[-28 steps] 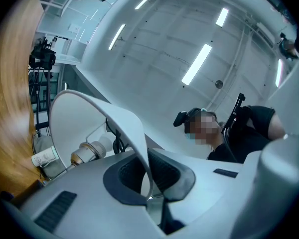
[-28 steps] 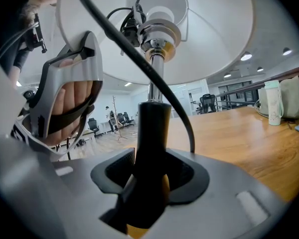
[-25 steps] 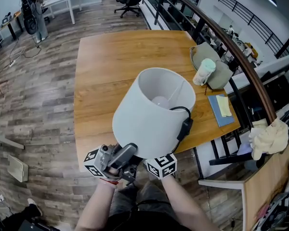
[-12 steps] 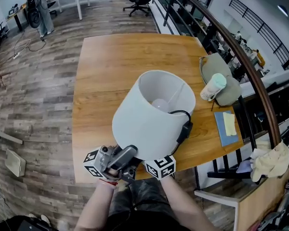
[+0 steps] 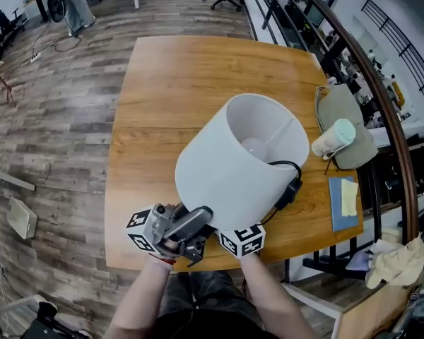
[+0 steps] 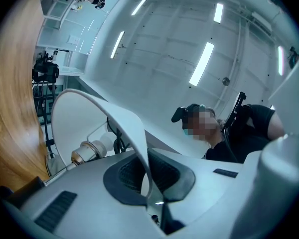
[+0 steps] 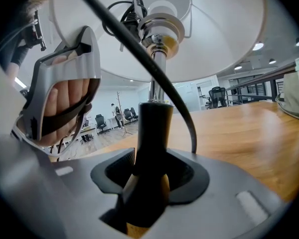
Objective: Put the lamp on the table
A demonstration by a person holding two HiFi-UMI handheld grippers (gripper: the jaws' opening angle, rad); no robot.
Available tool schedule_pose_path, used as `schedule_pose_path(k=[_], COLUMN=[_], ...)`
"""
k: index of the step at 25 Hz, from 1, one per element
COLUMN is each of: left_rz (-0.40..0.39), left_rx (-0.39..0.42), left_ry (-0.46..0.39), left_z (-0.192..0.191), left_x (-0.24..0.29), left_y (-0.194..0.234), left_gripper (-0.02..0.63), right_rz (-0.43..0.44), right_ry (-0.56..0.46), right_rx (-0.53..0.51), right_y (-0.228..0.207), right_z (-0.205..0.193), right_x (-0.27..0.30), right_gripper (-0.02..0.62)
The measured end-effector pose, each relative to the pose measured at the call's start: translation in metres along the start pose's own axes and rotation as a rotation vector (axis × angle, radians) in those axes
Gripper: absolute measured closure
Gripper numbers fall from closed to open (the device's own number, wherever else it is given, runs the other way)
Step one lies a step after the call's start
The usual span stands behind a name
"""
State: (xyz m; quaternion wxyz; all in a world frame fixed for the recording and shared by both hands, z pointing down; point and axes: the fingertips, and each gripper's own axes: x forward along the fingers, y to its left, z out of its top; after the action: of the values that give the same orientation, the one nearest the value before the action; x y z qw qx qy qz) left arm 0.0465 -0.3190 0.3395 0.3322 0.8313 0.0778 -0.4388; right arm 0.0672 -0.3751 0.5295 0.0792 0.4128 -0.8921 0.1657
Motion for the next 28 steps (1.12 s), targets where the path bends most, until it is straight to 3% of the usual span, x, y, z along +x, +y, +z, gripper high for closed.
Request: schedule_pose_path(k=[13,28], left_rz=[0.017,0.028], left_rx=[0.047,0.047], left_ry=[-0.068,-0.108], left_z=[0.028,0.031], left_x=[-0.005,-0.021], left_y=[0.016,0.008], left_gripper=[0.603,0.603], right_rz=[0.007,-0.042], right_ry=[-0.021,-0.024], right_rx=[-0.032,-0.065], right_y=[-0.011,-0.008], right_z=[0.008,0.005], right_x=[0.018,0.018], right_gripper=[0.402,0.393])
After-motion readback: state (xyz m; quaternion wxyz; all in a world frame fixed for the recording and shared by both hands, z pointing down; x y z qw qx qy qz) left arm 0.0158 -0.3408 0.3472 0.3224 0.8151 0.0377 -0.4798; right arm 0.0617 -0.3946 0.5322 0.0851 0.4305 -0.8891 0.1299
